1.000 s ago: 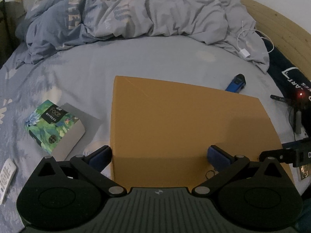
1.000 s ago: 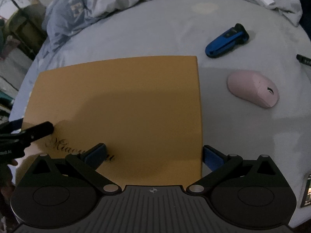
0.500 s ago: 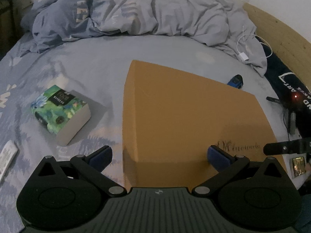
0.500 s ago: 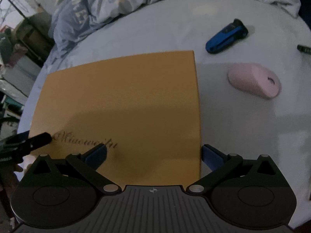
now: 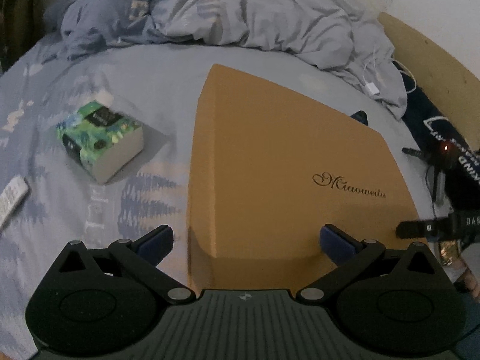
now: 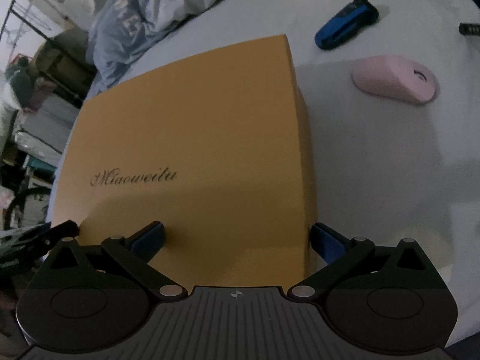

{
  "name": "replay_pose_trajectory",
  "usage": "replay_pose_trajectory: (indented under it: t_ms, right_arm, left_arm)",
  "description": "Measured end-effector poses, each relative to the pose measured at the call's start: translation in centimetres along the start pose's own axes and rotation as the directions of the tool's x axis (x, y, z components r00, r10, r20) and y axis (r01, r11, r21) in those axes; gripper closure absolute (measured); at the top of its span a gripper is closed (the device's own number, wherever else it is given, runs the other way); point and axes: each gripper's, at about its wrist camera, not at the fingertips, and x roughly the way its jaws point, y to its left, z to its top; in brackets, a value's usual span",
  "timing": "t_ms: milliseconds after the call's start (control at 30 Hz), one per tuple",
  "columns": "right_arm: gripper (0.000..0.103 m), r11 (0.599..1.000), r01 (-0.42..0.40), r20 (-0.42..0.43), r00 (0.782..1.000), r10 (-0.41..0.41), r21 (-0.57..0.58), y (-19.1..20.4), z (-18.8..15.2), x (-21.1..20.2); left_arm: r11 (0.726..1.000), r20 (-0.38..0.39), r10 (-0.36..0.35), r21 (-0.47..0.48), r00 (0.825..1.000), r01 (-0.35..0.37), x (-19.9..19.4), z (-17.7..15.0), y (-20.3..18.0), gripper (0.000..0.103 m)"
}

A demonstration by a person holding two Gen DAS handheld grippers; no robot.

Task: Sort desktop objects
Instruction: 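Tilt the orange box with both grippers, turning its printed face upward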

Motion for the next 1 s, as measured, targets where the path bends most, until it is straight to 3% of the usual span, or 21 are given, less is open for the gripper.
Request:
replay_pose_trajectory:
  t_ms: [200,900,933,1000]
  right_arm:
    - [0.0,0.998,0.027,0.003,1.0,-0.027,-0.055,1.3,-0.3,-1.0]
    - [0.0,0.999,-0.054,0.054,0.997,0.054,-0.007,1.5,0.2,-4.0]
    - [0.0,0.996,-0.083,0.066,0.994,0.084,-0.015,1.6,0.3,-4.3]
    - [0.0,0.968,-0.251,0.051,0.966,0.252,-0.016,2.5,0.4,-4.6]
  left_arm:
    - [1.0,-0.026,-0.012,-0.026,1.0,0.011,0.2,0.1,-0.1,0.0]
    - [0.999,-0.042,-0.024,-0.048,0.999,0.022,0.5,-0.1,-0.5,0.0]
    - [0.999,-0.043,-0.023,-0.041,0.999,0.021,0.5,-0.1,-0.7,0.0]
    - [1.0,-0.048,-0.019,-0.017,0.999,0.019,0.5,-0.2,-1.1,0.0]
